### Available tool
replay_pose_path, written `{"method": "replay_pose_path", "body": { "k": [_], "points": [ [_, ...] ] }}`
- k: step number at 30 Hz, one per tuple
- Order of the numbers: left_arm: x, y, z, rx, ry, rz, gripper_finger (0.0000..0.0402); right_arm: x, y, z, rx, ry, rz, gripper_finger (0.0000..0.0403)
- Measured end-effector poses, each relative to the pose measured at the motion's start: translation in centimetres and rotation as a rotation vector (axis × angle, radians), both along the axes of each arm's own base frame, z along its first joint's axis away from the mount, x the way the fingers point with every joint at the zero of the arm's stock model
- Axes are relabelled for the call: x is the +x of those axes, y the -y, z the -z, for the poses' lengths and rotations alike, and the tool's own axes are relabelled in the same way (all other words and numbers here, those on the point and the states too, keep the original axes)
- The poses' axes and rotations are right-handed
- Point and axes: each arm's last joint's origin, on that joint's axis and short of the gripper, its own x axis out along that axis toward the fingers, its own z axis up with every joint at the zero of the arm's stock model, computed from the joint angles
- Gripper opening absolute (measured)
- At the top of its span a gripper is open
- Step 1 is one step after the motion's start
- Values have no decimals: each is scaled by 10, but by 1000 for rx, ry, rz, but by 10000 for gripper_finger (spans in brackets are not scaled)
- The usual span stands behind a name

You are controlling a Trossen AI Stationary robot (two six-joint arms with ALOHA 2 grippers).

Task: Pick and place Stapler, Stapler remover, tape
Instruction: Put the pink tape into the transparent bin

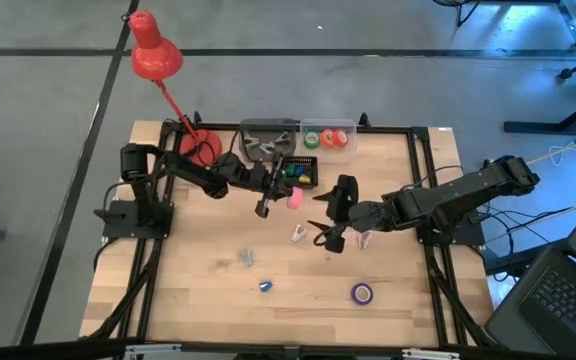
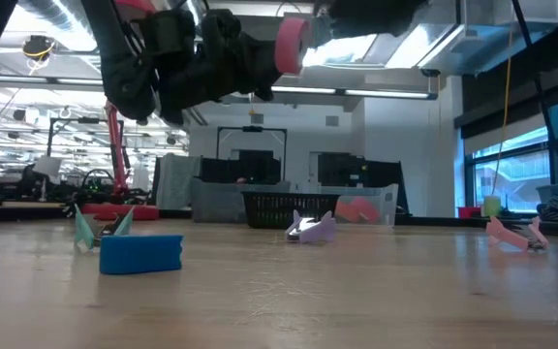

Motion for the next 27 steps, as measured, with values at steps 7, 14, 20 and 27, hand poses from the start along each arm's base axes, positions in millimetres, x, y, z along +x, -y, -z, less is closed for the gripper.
{"method": "replay_pose_path", "body": {
  "k": [7,14,20,27],
  "points": [
    [0,0,-1,0,5,-2,33,18,6,11,33,6,-28,300],
    [0,0,-1,-1,4,-2,33,32,12,21,34,22,-5,300],
    [0,0,0,-3,-2,-2,33,37,12,17,86,78,-62,293],
    [0,0,-1,2,7,7,33,39,15,15,98,111,-54,194]
  ]
}}
